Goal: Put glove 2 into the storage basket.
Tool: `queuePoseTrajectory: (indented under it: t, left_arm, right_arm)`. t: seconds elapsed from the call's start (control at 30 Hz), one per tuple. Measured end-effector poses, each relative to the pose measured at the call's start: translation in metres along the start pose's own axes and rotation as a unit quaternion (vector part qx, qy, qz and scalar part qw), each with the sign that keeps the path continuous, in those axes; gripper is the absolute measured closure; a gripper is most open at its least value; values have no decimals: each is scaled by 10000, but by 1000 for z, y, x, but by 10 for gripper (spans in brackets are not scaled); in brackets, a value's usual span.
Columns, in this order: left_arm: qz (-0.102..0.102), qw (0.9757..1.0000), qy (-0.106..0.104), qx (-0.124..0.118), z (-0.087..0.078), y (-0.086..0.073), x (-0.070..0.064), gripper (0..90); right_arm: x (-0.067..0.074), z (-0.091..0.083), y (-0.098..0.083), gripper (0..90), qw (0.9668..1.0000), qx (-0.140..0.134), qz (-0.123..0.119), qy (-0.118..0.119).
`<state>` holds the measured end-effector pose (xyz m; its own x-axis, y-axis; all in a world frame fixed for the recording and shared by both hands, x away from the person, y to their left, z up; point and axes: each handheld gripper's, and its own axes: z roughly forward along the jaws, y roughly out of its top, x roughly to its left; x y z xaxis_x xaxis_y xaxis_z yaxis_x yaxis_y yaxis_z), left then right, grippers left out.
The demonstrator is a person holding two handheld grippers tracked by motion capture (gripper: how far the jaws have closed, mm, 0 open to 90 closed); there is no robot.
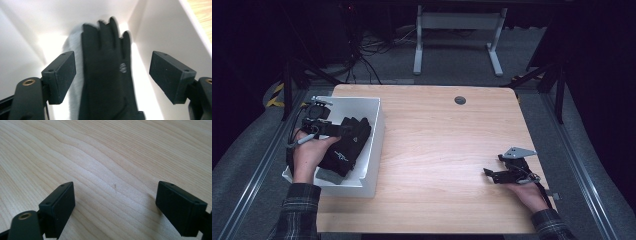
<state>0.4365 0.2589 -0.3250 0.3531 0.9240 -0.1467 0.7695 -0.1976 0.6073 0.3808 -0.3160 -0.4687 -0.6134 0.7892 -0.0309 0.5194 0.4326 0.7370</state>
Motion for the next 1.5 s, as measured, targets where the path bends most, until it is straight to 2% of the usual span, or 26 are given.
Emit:
queuePoseTrajectory:
  t: [0.17, 0.27, 0.3, 0.33, 0.43, 0.5, 0.53, 0.6, 0.63, 0.83, 0.87, 0.93, 1.17, 1.5]
  left_arm:
    - [226, 9995, -181, -110, -6, 6, -19, 217]
    - [406, 9984, -363, -146, -7, 11, -31, 216]
    - [406, 9984, -363, -146, -7, 11, -31, 215]
    - [485, 9975, -484, -199, -7, 14, -39, 214]
    - [639, 9955, -658, -234, -6, 18, -53, 212]
    - [675, 9950, -698, -233, -5, 18, -56, 210]
    - [784, 9935, -783, -252, -3, 20, -68, 209]
    - [830, 9928, -818, -266, -1, 20, -73, 208]
    - [918, 9913, -911, -259, 1, 21, -83, 206]
    - [1107, 9863, -1183, -297, 12, 18, -112, 202]
    - [1107, 9863, -1183, -297, 12, 18, -112, 202]
    - [1196, 9843, -1258, -327, 17, 16, -124, 201]
    - [1398, 9797, -1398, -324, 26, 9, -152, 192]
    - [1606, 9757, -1469, -257, 43, -6, -178, 157]
  right_arm:
    - [0, 0, 0, 165, 10000, 1, 1, -1]
    - [0, 0, 0, 165, 10000, -2, -3, 0]
    - [0, 0, 0, 165, 10000, 2, 6, -6]
    - [0, 0, 0, 165, 10000, 1, 6, -6]
    - [0, 0, 0, 164, 10000, 1, 6, -6]
    - [0, 0, 0, 164, 10000, 3, 6, -6]
    - [0, 0, 0, 164, 10000, 2, 8, -7]
    - [0, 0, 0, 164, 10000, 2, 5, -8]
    - [0, 0, 0, 164, 10000, 2, 7, -7]
    - [0, 0, 0, 164, 10000, 1, 5, -7]
    - [0, 0, 0, 164, 10000, 3, 6, -8]
    - [0, 0, 0, 164, 10000, 3, 6, -8]
    - [0, 0, 0, 164, 10000, 4, 8, -7]
    - [0, 0, 0, 163, 10000, 5, 6, -7]
